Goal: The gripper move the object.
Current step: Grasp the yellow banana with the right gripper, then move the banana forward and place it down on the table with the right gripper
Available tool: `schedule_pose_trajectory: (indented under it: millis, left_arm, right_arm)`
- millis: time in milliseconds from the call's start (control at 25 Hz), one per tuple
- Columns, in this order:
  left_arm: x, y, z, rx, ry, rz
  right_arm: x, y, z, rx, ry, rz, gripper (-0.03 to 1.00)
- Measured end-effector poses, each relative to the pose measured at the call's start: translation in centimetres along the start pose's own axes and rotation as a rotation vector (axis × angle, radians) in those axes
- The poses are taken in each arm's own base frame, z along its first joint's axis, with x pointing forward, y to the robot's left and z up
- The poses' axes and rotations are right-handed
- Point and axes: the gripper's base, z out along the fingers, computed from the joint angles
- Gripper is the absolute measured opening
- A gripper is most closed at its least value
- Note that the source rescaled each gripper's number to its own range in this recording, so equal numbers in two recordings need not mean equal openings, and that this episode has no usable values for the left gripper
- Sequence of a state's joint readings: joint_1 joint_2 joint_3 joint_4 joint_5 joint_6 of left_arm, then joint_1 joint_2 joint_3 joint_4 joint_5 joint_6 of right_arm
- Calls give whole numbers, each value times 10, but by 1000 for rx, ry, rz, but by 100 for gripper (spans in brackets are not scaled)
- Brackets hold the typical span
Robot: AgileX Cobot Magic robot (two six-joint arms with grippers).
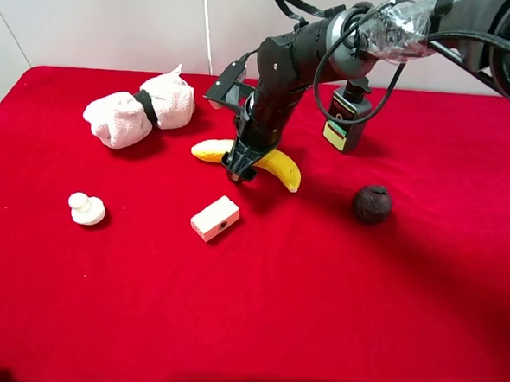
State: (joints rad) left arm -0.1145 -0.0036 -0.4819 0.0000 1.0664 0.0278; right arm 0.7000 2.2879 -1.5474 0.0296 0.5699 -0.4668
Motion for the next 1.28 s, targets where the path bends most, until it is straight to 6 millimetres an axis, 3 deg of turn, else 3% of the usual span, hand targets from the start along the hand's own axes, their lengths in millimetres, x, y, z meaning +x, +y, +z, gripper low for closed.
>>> schedule_pose_trajectory:
  millis: [200,520,640,1040,1280]
  left_arm:
    - [0,0,0,0,0,0]
    - [0,0,0,0,0,0]
    - [0,0,0,0,0,0]
    - [0,0,0,0,0,0]
    - [0,0,0,0,0,0]
  right_arm:
    - [0,0,0,-4,5,3,78]
    - [2,1,1,-16,20,10,27]
    - [3,0,1,-20,24,18,13]
    - [7,-6,1,-25,29,45,0]
    - [7,-6,1,-28,33,46,0]
